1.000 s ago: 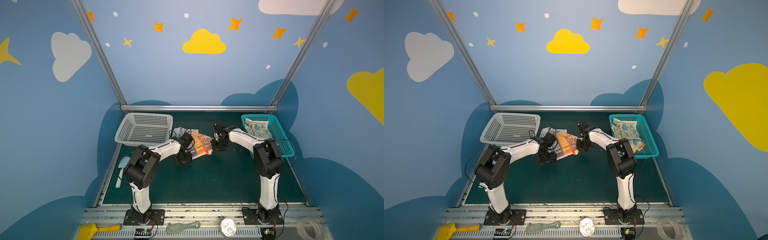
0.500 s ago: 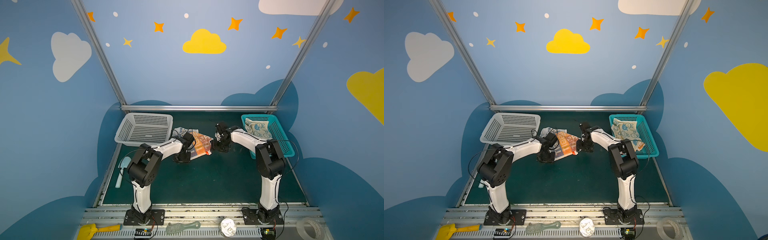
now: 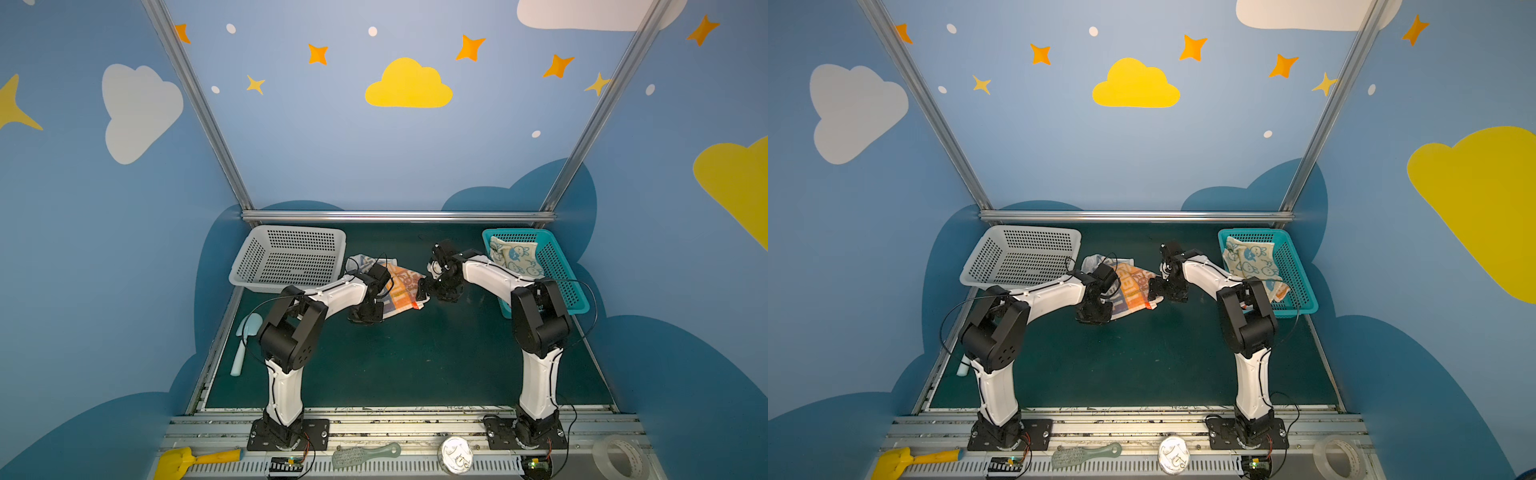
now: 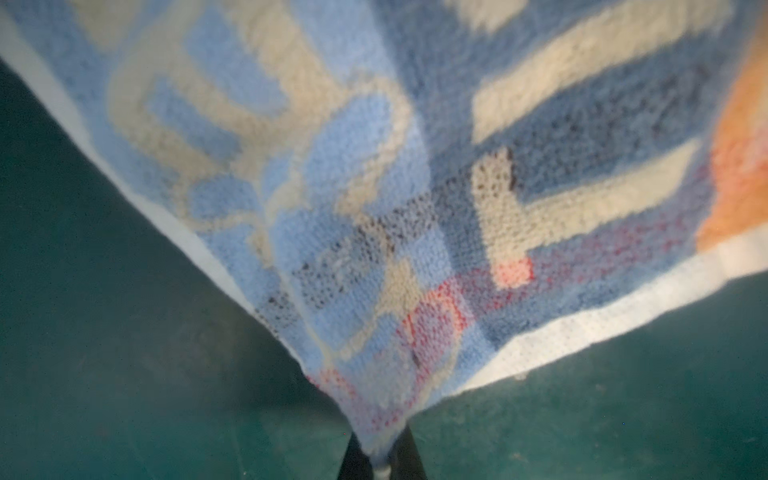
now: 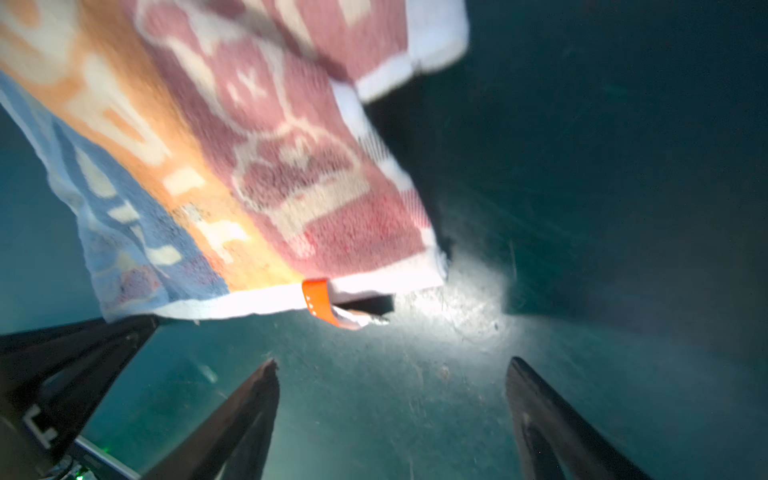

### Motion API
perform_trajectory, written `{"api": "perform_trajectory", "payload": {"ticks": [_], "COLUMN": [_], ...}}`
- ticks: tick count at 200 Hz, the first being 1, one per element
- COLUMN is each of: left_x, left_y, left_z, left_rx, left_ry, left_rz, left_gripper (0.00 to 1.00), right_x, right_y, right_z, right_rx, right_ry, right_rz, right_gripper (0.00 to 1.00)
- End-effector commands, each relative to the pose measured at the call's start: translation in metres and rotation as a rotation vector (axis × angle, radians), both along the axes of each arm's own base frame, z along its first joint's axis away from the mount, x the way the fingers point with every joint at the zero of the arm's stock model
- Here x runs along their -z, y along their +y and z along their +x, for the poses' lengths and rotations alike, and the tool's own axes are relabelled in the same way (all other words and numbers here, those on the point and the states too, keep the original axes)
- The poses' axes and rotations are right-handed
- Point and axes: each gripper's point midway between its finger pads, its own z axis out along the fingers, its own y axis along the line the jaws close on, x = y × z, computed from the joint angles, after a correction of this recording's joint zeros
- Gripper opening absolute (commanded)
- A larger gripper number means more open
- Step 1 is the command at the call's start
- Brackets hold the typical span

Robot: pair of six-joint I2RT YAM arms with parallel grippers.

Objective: Fold and stack the towels

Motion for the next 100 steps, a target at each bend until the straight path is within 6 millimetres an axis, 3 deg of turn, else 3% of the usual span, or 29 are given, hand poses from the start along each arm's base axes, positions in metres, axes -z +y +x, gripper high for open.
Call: {"api": "perform_trajectory", "payload": {"ticks": [1,57,100], "left_x": [0.037,0.036,0.037], "left_y": [0.022,0.023,0.023], "left_z": [-0.014,-0.016,-0.016], "left_rx": [-0.008,-0.007,-0.010], "left_ry": [0.074,0.071,0.073], "left_rz": [0.100,0.098,0.096], "left_gripper": [0.04,0.03,0.03], "right_x": [0.005,0.020,0.033], "right_y": [0.001,0.008,0.016], "right_z": [0.005,0.013,0.009], "right_rx": [-0.027,-0.042,-0.077], "right_ry": [0.021,0.060,0.097], "right_rz": [-0.003,0.012,0.009], "right_gripper": [0.85,0.80,0.68]}}
